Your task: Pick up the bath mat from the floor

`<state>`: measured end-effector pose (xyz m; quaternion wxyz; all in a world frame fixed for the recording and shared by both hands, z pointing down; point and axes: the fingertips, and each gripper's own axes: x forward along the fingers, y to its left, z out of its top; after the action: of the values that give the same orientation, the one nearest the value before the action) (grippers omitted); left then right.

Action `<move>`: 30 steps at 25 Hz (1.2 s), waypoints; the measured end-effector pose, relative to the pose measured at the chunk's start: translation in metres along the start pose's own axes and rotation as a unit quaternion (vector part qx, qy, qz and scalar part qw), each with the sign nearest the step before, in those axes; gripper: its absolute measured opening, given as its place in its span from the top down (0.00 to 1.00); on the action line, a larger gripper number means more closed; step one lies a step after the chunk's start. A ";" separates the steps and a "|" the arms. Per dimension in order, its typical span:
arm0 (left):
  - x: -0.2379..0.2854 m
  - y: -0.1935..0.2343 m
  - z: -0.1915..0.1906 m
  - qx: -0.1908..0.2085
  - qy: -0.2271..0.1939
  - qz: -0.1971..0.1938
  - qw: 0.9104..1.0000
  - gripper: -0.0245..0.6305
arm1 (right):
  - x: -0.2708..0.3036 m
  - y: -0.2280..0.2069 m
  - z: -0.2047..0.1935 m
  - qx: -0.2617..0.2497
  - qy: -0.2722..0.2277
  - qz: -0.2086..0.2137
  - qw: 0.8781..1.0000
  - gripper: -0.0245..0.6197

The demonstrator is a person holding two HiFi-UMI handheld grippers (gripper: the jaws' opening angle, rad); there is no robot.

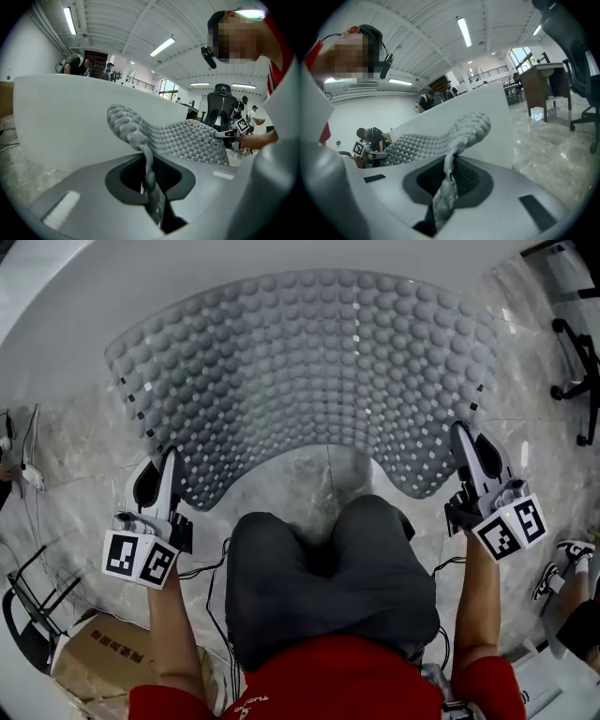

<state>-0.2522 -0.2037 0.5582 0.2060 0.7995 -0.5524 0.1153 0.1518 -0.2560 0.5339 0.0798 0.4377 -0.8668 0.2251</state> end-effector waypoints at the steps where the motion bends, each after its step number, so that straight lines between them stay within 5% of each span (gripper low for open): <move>1: -0.007 -0.003 0.011 0.003 -0.002 0.001 1.000 0.90 | -0.005 0.005 0.013 -0.003 -0.003 0.001 1.000 0.90; 7: -0.035 -0.003 0.055 0.012 -0.015 0.012 1.000 0.90 | -0.013 0.030 0.056 -0.005 -0.016 0.006 1.000 0.90; 19: -0.025 -0.031 0.069 0.037 -0.010 0.030 0.999 0.90 | -0.011 0.000 0.039 0.044 -0.046 0.026 0.998 0.90; 30: -0.023 -0.007 0.043 -0.013 -0.069 -0.001 0.998 0.90 | -0.012 0.026 0.052 0.003 -0.051 0.003 0.999 0.90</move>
<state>-0.2558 -0.2020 0.5091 0.1784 0.8033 -0.5658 0.0523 0.1414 -0.2573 0.4756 0.0340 0.4463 -0.8703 0.2056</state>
